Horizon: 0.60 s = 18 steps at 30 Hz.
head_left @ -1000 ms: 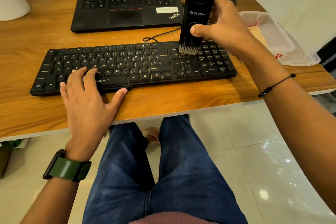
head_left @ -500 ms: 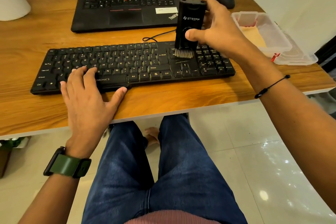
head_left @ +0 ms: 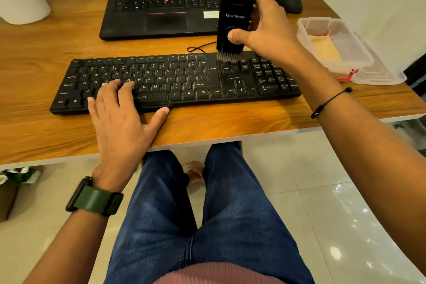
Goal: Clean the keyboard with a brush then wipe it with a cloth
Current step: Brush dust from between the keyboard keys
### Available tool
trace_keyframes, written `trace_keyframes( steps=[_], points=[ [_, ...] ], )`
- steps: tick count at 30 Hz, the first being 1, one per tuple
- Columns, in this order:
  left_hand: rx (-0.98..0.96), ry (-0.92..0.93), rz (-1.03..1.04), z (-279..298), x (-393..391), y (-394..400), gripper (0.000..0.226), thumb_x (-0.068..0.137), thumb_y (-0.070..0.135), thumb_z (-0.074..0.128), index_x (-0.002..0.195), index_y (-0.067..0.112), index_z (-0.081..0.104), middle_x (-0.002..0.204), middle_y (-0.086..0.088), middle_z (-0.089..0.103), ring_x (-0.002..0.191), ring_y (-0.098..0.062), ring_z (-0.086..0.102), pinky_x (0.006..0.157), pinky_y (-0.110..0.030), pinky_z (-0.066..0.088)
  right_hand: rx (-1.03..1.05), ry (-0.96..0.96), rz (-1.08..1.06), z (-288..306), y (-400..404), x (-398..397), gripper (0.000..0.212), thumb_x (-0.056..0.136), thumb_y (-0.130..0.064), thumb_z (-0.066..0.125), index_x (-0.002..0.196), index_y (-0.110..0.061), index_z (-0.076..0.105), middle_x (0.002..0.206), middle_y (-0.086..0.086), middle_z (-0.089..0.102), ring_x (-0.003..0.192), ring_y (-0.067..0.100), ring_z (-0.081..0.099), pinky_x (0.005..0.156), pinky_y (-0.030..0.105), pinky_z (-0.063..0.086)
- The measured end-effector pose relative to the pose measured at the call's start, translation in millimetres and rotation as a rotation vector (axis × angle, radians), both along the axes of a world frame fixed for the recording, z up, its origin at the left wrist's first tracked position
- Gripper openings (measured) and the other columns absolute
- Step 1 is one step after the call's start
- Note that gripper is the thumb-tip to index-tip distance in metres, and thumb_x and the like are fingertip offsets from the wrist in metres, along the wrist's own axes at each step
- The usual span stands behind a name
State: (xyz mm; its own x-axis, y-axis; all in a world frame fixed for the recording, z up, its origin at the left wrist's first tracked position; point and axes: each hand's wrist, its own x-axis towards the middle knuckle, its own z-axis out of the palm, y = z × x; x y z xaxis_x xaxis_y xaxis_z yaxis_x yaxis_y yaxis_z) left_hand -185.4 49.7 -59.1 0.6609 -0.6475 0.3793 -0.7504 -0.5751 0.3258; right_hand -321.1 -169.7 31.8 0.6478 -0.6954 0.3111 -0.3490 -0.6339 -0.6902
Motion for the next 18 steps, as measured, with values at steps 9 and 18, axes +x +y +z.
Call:
trace_keyframes(
  steps=[9, 18],
  points=[
    [0.020, -0.006, -0.123, 5, -20, -27, 0.074, 0.079, 0.051, 0.062, 0.133, 0.005, 0.041, 0.139, -0.019, 0.039, 0.135, -0.036, 0.028, 0.113, -0.052, 0.013, -0.021, 0.020, -0.054, 3, 0, -16, 0.057, 0.079, -0.018, 0.070, 0.128, -0.015, 0.041, 0.126, -0.002, 0.054, 0.113, 0.009, 0.048, 0.084, 0.012, 0.041],
    [0.021, -0.013, -0.244, 8, -41, -58, 0.073, 0.081, 0.051, 0.060, 0.134, 0.005, 0.040, 0.139, -0.019, 0.039, 0.135, -0.034, 0.029, 0.113, -0.050, 0.014, -0.011, 0.094, -0.014, -3, 8, -28, 0.056, 0.077, -0.018, 0.072, 0.125, -0.017, 0.044, 0.126, -0.002, 0.056, 0.117, 0.014, 0.051, 0.096, 0.030, 0.046]
  ],
)
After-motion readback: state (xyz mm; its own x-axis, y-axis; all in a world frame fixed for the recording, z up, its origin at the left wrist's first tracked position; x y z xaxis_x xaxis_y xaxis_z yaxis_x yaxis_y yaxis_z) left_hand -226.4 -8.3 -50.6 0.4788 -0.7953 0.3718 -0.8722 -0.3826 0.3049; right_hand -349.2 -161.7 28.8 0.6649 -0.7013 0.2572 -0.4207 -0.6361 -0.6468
